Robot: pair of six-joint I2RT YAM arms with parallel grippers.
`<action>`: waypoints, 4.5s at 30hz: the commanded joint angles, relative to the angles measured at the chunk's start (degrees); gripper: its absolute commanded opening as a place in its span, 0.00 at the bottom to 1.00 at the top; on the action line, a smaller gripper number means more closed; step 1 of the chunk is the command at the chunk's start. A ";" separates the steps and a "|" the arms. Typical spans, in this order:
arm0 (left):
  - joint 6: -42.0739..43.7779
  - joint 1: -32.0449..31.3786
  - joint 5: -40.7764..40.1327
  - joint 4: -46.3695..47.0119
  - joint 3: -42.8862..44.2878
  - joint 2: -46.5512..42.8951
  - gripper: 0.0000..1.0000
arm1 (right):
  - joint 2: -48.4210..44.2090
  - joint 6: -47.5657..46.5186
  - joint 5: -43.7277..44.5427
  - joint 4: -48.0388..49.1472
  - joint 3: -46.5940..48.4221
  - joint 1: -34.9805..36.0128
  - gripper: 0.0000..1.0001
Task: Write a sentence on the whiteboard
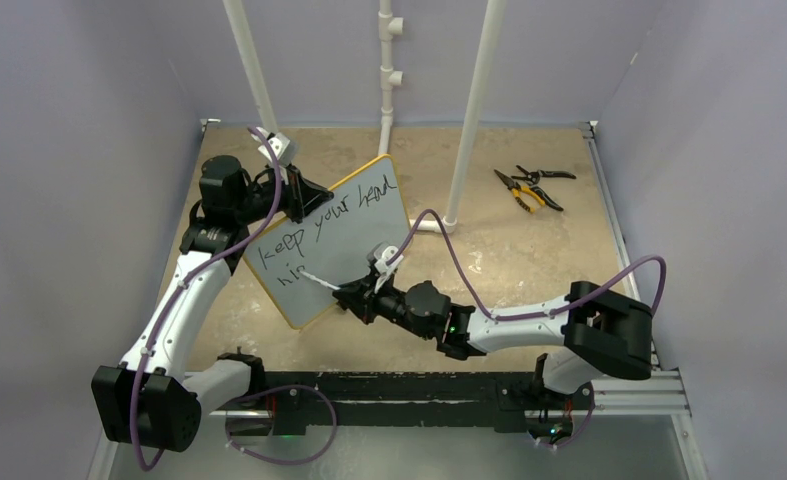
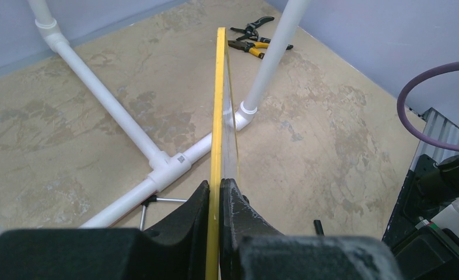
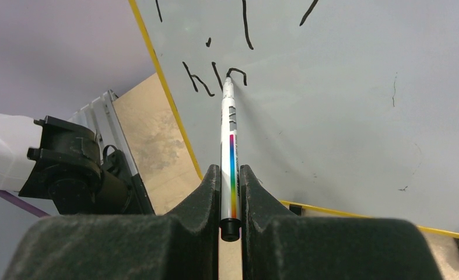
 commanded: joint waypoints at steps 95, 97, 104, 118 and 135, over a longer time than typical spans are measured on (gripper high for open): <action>-0.74 -0.01 1.67 1.85 -0.85 1.07 0.00 | -6.98 -4.72 -0.46 -2.33 2.60 -2.60 0.00; -0.69 -0.01 1.62 1.85 -0.75 1.11 0.00 | -6.99 -4.64 -0.76 -2.37 2.36 -2.60 0.00; -0.70 -0.01 1.67 1.76 -0.78 1.03 0.00 | -5.45 -4.81 -0.54 -2.35 3.23 -2.60 0.00; -0.65 -0.01 1.75 1.76 -0.77 1.03 0.00 | -4.04 -2.60 3.17 -4.67 2.12 -2.60 0.00; -0.65 -0.01 1.76 1.76 -0.79 0.81 0.00 | -3.20 2.27 0.91 -5.45 -1.82 -2.21 0.00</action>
